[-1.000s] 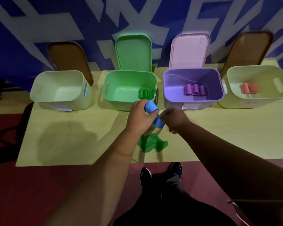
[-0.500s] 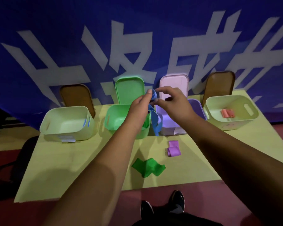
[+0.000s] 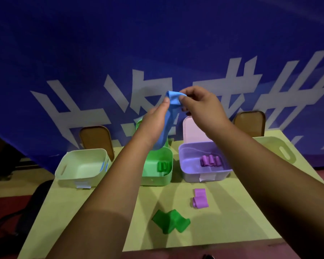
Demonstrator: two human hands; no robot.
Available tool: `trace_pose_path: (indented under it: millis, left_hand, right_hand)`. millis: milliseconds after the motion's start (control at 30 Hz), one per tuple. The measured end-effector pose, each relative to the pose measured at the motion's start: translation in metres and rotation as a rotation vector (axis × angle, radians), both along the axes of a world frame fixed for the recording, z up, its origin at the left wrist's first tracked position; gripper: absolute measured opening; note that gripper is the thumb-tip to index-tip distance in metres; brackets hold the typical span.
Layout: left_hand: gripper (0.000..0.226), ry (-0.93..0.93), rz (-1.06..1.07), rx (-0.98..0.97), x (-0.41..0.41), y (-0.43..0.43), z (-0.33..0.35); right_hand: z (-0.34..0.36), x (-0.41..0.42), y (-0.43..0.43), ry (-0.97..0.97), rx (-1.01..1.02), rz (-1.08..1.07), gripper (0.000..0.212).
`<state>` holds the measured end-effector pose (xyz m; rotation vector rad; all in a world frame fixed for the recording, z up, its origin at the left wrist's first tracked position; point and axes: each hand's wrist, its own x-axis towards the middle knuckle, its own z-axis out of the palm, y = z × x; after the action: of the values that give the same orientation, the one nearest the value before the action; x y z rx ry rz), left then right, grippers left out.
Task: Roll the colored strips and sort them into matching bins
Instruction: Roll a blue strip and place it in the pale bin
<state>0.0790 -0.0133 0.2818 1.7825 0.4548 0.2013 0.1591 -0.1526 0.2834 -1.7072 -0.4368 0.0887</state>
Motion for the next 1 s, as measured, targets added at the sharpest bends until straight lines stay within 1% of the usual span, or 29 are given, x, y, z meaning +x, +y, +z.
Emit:
trace_pose_path:
  millis: [67,100,133,200,267,333,433,533,633,700,767,800,933,1000]
  left_hand:
    - [0.018,-0.204,0.079,0.057,0.010,0.002,0.007]
    - [0.021,-0.313,0.079,0.075,0.014,0.004,0.011]
    - [0.028,-0.400,0.045,0.109,0.018,0.007,0.014]
    - [0.040,-0.486,-0.044,0.223,0.024,0.012,0.018]
    - [0.046,-0.500,-0.096,0.307,0.029,0.012,0.022]
    - [0.044,-0.497,-0.057,0.299,0.036,0.009,0.023]
    - [0.032,-0.487,0.056,0.273,0.046,0.005,0.022]
    - [0.019,-0.491,0.041,0.290,0.054,-0.001,0.023]
    - [0.008,-0.510,0.065,0.250,0.061,-0.012,0.030]
    - [0.005,-0.500,0.078,0.207,0.063,-0.019,0.036]
    - [0.008,-0.496,0.086,0.170,0.065,-0.024,0.040]
    - [0.009,-0.495,0.089,0.141,0.066,-0.027,0.042]
    - [0.013,-0.453,0.058,0.035,0.069,-0.036,0.049]
    - [0.012,-0.450,0.046,0.011,0.070,-0.039,0.051]
  right_hand:
    - [0.011,0.008,0.001,0.022,0.025,0.023,0.011]
    - [0.017,0.010,0.000,0.031,0.044,0.033,0.011]
    - [0.022,0.013,0.000,0.036,0.062,0.045,0.011]
    - [0.030,0.018,-0.003,0.042,0.080,0.068,0.013]
    - [0.037,0.024,-0.008,0.057,0.091,0.090,0.016]
    - [0.046,0.029,-0.014,0.057,0.073,0.091,0.018]
    - [0.054,0.034,-0.024,0.026,0.024,0.071,0.017]
    - [0.056,0.039,-0.031,0.038,0.040,0.074,0.019]
    - [0.056,0.042,-0.040,0.041,0.031,0.064,0.035]
    - [0.056,0.042,-0.044,-0.033,-0.050,0.030,0.047]
    - [0.055,0.043,-0.047,-0.102,-0.082,0.003,0.055]
    - [0.055,0.043,-0.048,-0.121,-0.066,0.004,0.053]
    - [0.061,0.049,-0.054,-0.205,0.019,0.065,0.022]
    - [0.061,0.054,-0.055,-0.222,0.043,0.065,0.014]
